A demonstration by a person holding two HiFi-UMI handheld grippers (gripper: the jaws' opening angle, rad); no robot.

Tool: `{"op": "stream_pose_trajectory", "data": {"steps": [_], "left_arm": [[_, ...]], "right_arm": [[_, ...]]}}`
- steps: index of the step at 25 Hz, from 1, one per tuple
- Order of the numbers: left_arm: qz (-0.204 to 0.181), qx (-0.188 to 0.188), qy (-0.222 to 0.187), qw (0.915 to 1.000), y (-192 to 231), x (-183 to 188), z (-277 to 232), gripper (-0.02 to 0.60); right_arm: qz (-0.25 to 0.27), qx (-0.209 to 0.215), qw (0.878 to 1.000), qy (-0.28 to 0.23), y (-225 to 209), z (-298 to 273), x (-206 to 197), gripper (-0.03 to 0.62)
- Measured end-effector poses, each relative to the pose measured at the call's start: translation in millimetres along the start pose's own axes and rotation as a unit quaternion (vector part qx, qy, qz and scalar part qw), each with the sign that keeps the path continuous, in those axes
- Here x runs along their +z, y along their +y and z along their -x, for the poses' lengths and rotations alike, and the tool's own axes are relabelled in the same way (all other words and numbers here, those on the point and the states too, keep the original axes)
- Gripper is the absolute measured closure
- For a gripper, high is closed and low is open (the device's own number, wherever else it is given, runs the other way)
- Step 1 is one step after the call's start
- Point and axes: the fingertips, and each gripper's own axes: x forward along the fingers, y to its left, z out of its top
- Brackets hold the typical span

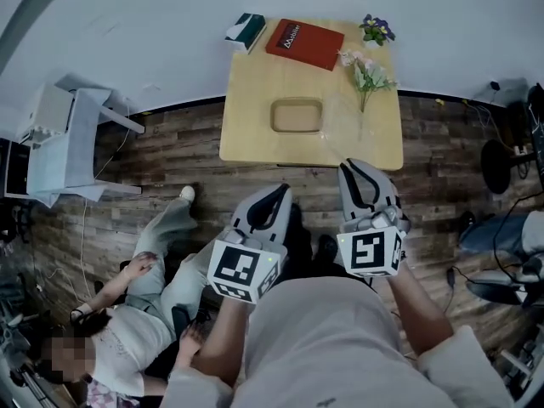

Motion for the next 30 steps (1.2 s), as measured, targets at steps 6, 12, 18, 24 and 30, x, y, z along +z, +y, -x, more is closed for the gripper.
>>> {"op": "stream_pose_trajectory", "data": {"steps": [6, 12, 18, 24, 30], "left_arm": [[0.005, 0.002, -0.016, 0.9999, -17.1, 3.4, 10.9, 0.578], [0.006, 0.001, -0.031, 0.9995, -32.4, 4.7, 17.9, 0.578], [0.005, -0.003, -0.037, 0.9993, -47.3, 9.6, 19.4, 0.577], [0.005, -0.002, -0.04, 0.9992, -54.4, 9.7, 22.4, 0.578], [0.001, -0.001, -0.043, 0.9991, -61.6, 11.9, 23.3, 0.578]], "right_arm": [[-0.058, 0.019, 0.998, -0.021, -0.3, 26.8, 10.9, 0.551], [-0.096, 0.026, 0.994, -0.034, -0.1, 48.7, 13.2, 0.566], [-0.116, 0.029, 0.992, -0.039, -2.5, 62.1, 13.2, 0.582], [-0.142, 0.038, 0.988, -0.046, -3.9, 73.8, 13.3, 0.582], [-0.153, 0.044, 0.986, -0.048, -7.7, 78.4, 12.2, 0.582]]}}
